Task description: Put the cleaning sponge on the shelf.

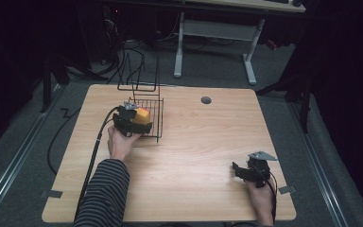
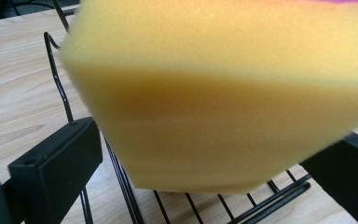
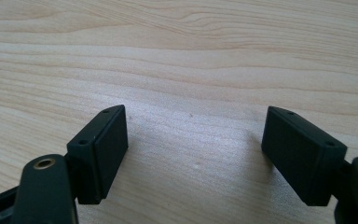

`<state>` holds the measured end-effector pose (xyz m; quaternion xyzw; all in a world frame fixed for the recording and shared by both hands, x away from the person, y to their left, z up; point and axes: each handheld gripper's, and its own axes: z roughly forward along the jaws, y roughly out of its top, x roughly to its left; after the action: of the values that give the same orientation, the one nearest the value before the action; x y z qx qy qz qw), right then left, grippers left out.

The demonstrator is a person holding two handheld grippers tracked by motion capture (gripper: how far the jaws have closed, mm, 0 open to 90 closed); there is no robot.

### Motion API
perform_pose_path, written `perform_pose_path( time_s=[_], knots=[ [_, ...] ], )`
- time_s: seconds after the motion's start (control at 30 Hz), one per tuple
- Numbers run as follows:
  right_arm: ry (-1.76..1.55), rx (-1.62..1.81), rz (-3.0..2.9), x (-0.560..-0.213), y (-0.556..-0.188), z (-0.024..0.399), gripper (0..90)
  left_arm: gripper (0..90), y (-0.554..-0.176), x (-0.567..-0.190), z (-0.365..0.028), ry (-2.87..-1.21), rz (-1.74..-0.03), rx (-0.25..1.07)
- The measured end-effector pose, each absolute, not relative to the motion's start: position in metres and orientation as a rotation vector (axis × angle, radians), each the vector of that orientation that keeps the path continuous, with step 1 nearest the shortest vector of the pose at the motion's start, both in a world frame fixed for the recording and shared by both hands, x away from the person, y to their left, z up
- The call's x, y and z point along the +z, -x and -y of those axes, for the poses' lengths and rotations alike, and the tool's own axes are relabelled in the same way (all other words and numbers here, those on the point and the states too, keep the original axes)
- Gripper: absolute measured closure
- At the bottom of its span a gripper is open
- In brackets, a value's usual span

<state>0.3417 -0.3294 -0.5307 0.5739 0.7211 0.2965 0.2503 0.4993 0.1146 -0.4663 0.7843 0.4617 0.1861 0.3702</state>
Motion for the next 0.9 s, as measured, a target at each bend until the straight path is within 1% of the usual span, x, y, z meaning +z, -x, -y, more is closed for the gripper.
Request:
perform_pose_path(
  time_s=[0.5,0.9],
  knots=[
    [-1.564,0.809,-1.961,-0.531,-0.342,0.329,22.8,0.0,-0.487,-0.456,-0.115,-2.021,-1.151,0.497],
    [-1.564,0.809,-1.962,-0.531,-0.342,0.329,22.8,0.0,-0.478,-0.457,-0.123,-2.019,-1.155,0.501]
  ],
)
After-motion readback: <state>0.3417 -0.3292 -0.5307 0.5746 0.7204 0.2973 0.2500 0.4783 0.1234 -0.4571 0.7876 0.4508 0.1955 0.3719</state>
